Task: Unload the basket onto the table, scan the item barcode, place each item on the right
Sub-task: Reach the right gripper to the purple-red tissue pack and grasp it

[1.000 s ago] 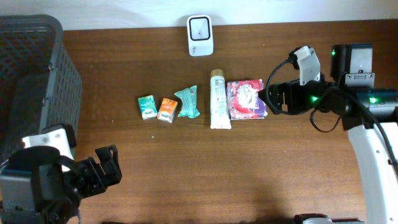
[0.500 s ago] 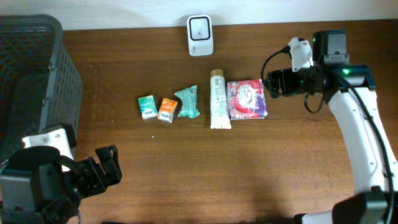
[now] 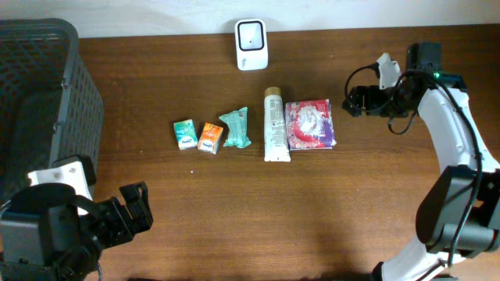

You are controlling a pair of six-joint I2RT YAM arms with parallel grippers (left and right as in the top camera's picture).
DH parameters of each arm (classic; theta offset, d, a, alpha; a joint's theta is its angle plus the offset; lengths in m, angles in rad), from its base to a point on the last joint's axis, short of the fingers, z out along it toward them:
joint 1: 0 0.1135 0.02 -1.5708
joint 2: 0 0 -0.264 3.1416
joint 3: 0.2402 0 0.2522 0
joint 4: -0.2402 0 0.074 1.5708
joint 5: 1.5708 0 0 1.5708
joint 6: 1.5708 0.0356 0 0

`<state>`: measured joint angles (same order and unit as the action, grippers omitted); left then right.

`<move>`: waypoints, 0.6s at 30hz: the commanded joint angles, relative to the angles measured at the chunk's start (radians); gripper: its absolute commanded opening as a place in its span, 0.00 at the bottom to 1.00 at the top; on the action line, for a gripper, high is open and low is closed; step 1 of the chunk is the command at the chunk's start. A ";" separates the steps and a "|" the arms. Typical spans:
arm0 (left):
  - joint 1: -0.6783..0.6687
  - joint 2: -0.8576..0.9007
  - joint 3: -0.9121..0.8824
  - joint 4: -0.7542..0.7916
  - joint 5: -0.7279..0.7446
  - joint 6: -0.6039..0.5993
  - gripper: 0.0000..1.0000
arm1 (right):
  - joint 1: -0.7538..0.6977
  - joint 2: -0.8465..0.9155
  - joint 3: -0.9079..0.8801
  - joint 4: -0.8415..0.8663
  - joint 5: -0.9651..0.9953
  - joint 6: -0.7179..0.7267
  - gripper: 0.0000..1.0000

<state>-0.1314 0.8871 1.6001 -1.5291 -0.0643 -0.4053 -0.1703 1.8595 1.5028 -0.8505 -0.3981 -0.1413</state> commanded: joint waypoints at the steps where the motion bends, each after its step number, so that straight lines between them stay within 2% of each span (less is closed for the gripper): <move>1: 0.002 -0.001 0.000 -0.002 -0.011 -0.006 0.99 | 0.006 0.064 0.010 0.002 -0.148 -0.001 0.99; 3: 0.002 -0.001 0.000 -0.002 -0.011 -0.006 0.99 | 0.007 0.097 0.010 0.002 -0.217 -0.001 0.98; 5: 0.002 -0.001 0.000 -0.002 -0.011 -0.006 0.99 | 0.008 0.124 0.010 0.002 -0.254 -0.001 0.93; 10: 0.002 -0.001 0.000 -0.002 -0.011 -0.006 0.99 | 0.024 0.154 -0.011 0.012 -0.254 -0.001 0.88; 18: 0.002 -0.001 0.000 -0.002 -0.011 -0.006 0.99 | 0.072 0.163 -0.127 0.138 -0.279 0.000 0.81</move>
<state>-0.1314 0.8871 1.6001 -1.5291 -0.0639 -0.4057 -0.1162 2.0079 1.4147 -0.7399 -0.6537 -0.1337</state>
